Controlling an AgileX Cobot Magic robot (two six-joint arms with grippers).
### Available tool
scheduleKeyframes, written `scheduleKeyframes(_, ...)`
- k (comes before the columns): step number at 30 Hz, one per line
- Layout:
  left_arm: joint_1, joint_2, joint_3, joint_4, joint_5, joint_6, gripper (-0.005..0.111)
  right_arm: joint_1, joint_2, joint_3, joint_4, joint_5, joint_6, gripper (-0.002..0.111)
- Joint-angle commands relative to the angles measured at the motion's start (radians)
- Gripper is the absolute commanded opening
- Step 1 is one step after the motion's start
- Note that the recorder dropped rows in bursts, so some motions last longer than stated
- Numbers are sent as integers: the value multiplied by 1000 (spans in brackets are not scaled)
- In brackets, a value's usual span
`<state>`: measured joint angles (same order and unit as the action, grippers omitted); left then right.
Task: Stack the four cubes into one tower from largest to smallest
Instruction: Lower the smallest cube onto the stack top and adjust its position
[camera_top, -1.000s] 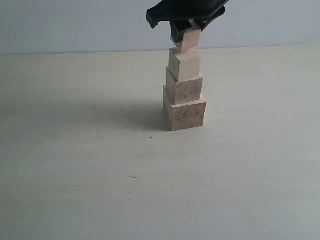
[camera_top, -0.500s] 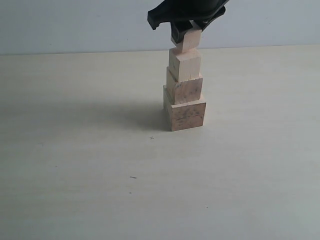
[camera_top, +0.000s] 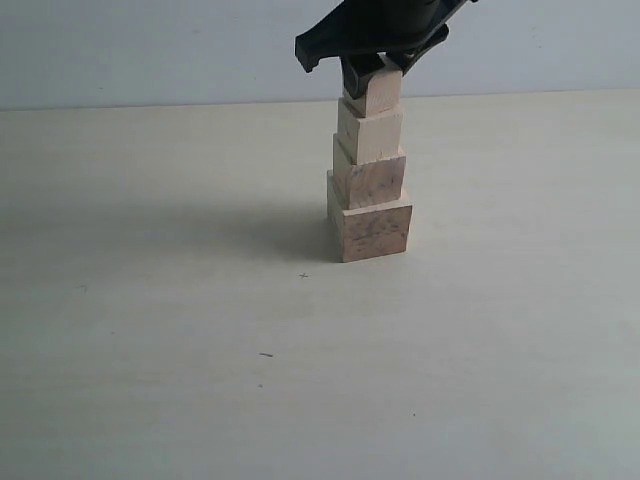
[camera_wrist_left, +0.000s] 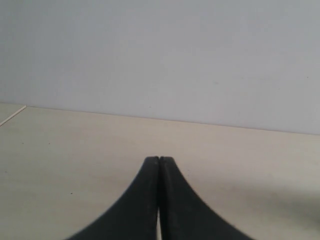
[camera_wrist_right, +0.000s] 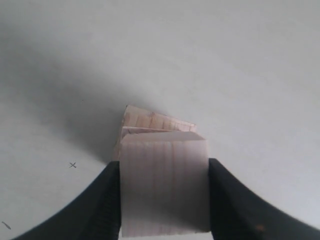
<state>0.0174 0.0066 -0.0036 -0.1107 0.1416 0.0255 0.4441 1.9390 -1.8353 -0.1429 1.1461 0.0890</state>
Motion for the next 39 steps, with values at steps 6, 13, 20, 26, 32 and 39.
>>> scheduleKeyframes(6, -7, -7, 4, -6, -1, -2, 0, -4, 10, -12, 40, 16, -9, 0)
scheduleKeyframes(13, -7, -7, 4, -6, -1, 0, 0, -4, 10, -38, 66, 52, -5, 0)
scheduleKeyframes(20, -7, -7, 4, -6, -1, 1, 0, -4, 10, -42, 58, 40, -5, 0)
scheduleKeyframes(26, -7, -7, 4, -6, -1, -2, 0, -4, 10, -79, 51, 39, -5, 0)
scheduleKeyframes(32, -7, -7, 4, -6, -1, 0, 0, -4, 12, -79, 25, 46, -15, 0)
scheduleKeyframes(39, -7, -7, 4, -6, -1, -2, 0, -10, 12, -79, 10, 58, -15, 0)
